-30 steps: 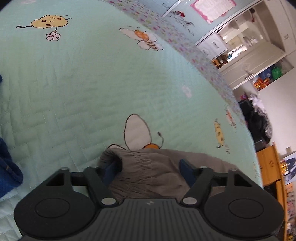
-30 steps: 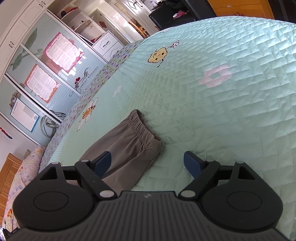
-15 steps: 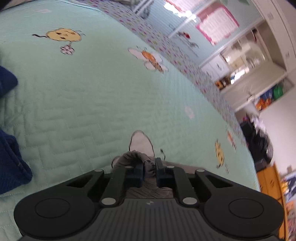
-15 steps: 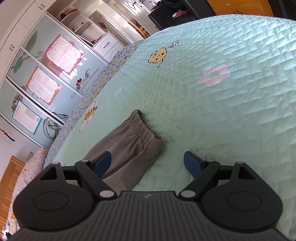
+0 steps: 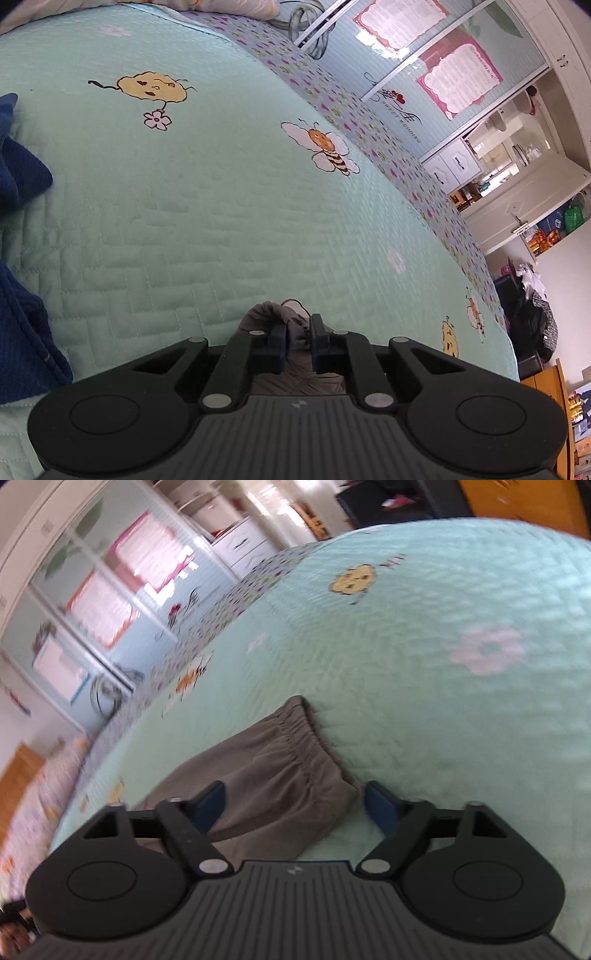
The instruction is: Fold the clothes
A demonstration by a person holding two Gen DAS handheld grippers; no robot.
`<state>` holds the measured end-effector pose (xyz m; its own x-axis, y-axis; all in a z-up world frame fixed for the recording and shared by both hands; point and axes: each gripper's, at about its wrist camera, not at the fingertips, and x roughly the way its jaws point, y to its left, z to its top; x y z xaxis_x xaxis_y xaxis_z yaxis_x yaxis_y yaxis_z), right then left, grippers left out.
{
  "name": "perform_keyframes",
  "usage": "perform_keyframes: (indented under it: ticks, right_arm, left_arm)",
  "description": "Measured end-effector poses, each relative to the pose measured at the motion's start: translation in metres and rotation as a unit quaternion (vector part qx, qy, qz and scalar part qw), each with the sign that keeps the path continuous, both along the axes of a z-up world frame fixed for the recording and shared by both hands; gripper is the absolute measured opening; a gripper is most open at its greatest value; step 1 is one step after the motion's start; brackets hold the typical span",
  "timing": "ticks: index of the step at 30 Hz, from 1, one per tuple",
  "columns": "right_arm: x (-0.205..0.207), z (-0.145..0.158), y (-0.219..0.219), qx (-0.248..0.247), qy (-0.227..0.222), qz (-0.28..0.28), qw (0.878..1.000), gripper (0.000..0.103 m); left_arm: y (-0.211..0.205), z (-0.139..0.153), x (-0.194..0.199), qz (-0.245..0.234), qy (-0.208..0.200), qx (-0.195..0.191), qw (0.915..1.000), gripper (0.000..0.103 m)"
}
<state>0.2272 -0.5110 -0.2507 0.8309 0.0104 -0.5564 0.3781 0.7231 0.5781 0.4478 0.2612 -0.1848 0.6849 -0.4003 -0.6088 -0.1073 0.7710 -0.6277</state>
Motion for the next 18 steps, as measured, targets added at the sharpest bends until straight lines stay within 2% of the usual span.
perform_keyframes:
  ticks: [1,4,5,8,12,18]
  right_arm:
    - [0.003,0.0,0.001,-0.007,0.004,0.0,1.0,0.062]
    - [0.011,-0.003,-0.003,-0.008,0.007,-0.005,1.0,0.028]
    - [0.013,-0.003,-0.004,-0.004,0.007,-0.007,1.0,0.023]
    - [0.018,-0.003,-0.011,0.027,-0.006,-0.013,1.0,0.02]
    - [0.026,0.007,-0.012,0.012,0.002,-0.012,1.0,0.012]
    - [0.054,0.042,-0.026,-0.022,-0.02,-0.018,0.999,0.01]
  left_arm:
    - [0.001,0.0,0.001,0.001,-0.001,0.0,1.0,0.013]
    - [0.003,0.002,0.005,0.009,-0.004,-0.003,0.9999,0.013]
    - [0.004,0.003,0.006,0.011,-0.004,-0.002,0.9999,0.013]
    - [0.001,0.009,0.011,0.008,0.001,0.008,0.9999,0.013]
    - [-0.005,0.015,0.019,0.007,-0.003,0.017,0.9998,0.013]
    - [-0.006,0.02,0.043,0.014,0.002,0.027,0.9995,0.013]
